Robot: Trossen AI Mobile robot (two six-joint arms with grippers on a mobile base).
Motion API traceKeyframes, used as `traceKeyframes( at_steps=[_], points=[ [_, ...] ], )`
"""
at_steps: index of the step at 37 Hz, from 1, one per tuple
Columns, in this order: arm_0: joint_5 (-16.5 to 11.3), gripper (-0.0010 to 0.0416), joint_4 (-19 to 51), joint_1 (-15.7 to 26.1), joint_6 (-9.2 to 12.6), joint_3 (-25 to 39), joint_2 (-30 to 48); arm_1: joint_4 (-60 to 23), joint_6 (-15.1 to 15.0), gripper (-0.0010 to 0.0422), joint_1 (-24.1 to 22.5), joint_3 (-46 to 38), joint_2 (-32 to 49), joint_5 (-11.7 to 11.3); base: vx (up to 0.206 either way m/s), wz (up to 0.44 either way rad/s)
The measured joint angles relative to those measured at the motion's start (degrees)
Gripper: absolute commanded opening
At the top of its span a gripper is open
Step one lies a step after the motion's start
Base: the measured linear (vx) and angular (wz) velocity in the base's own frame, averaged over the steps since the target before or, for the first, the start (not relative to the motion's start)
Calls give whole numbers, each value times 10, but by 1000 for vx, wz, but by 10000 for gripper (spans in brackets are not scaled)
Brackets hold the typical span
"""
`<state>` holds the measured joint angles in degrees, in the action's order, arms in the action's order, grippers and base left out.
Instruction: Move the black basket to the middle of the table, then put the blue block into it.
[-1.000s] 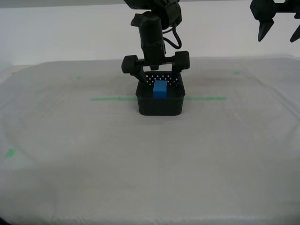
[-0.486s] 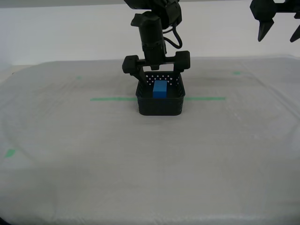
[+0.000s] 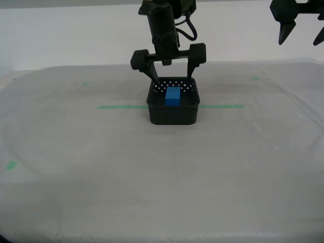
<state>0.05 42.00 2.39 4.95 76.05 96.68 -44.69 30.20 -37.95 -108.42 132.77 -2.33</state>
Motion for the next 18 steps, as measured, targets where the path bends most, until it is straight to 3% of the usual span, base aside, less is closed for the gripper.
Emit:
traceKeyframes(
  at_steps=[9,18],
  points=[
    [0,399,0,0,0,0,0,-15,-14,401,2,0,-50,-2,0,0],
    [0,399,0,0,0,0,0,-65,-30,401,5,0,-103,-34,0,0]
  ],
)
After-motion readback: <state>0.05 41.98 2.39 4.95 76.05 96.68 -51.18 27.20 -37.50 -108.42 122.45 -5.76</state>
